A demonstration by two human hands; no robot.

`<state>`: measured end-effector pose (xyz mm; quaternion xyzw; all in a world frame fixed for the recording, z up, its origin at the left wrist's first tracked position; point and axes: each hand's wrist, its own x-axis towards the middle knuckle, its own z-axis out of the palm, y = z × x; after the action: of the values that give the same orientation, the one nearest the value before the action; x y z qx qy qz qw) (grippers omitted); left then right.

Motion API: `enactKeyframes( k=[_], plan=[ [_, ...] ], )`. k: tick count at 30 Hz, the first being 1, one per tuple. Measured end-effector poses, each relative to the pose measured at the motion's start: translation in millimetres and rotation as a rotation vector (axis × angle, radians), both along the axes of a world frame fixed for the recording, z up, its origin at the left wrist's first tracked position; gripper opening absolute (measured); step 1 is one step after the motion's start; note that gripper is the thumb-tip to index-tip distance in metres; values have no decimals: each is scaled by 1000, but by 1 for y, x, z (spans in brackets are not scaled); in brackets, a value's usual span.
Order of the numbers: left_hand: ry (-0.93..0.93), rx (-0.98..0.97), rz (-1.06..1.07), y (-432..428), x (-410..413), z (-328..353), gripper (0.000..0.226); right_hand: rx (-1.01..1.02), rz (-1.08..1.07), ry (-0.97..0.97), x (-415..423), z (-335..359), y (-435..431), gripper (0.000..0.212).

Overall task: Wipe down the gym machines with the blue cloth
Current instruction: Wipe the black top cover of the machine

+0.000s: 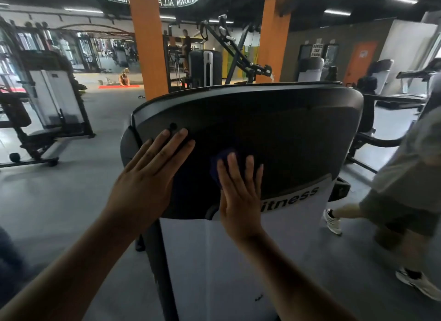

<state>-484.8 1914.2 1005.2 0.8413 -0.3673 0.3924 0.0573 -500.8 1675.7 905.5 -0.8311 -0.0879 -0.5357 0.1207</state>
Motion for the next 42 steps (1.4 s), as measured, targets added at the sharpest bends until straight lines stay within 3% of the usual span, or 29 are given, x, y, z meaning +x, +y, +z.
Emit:
enactKeyframes(
  k=[2,5,10,13,16,18,24,29,31,35,40,42],
  plan=[
    [8,0,-11,4,2,0,82,-215,97,15,4,-1,23,62],
    [12,51,-42,15,7,5,89,-482,184,48,7,5,20,76],
    [41,67,-26,37,14,7,103,-363,46,50,-1,22,-8,76],
    [52,28,-35,40,15,5,99,-340,62,42,4,25,15,81],
    [46,29,-42,43,15,5,98,-730,146,117,10,18,36,82],
    [48,29,-37,48,16,6,96,-878,167,133,11,23,34,77],
    [101,-46,-12,62,15,2,87,-578,74,22,11,64,43,74],
    [106,-43,0,62,17,1,98,-1040,164,160,10,28,37,72],
    [108,-47,6,63,16,-2,100,-1037,159,165,10,43,36,71],
    [121,-50,-3,63,14,-5,95,-789,96,89,9,72,39,68],
    [123,-42,21,62,17,-4,99,-1225,156,199,9,40,20,71],
    [114,-46,18,61,17,-6,98,-1229,154,166,12,60,10,72]
  ],
)
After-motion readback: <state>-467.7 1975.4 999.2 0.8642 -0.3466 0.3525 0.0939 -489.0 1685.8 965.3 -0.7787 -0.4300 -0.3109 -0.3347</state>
